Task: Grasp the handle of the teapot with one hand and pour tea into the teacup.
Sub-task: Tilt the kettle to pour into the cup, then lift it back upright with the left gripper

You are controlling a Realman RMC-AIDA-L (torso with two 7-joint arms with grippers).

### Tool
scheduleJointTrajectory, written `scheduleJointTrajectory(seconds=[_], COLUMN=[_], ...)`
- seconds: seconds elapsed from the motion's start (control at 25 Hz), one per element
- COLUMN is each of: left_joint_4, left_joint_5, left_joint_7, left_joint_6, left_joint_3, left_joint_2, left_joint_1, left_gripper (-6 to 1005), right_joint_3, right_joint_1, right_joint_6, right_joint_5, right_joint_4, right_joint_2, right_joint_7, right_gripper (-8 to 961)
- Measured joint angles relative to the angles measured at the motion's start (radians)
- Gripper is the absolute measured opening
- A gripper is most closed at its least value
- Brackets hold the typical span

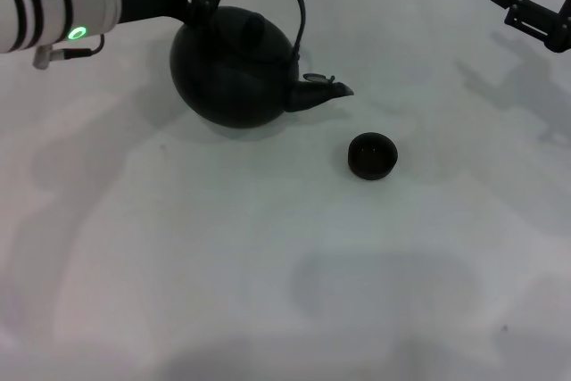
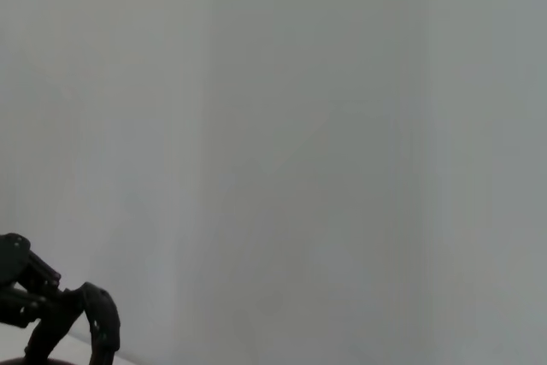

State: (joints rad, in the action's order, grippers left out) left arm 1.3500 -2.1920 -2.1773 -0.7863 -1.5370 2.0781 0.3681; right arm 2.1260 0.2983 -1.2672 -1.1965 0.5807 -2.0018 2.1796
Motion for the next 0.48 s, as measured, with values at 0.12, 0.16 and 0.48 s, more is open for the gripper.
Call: scheduleJointTrajectory(seconds=[0.12, 0.16, 0.48], left_joint_4=[0.02, 0.025, 0.046], left_joint_5=[-0.037, -0.045, -0.084], left_joint_7=[-0.021, -0.027, -0.053], left_joint_6=[-0.002, -0.003, -0.008], left_joint_3=[-0.027, -0.033, -0.061], left_joint_2=[-0.001, -0.001, -0.001], left_joint_1=[0.004, 0.005, 0.004], left_gripper=[150, 149, 147], right_joint_3=[0.0, 0.0, 0.0], right_joint_1=[0.001, 0.001, 0.0], right_joint_6=[0.0, 0.0, 0.0], right_joint_5=[0.006, 0.007, 0.011], right_joint_4=[0.0, 0.0, 0.0], right_joint_2=[0.0, 0.0, 0.0], right_joint_7=[0.0, 0.0, 0.002], right_gripper=[840, 841, 840])
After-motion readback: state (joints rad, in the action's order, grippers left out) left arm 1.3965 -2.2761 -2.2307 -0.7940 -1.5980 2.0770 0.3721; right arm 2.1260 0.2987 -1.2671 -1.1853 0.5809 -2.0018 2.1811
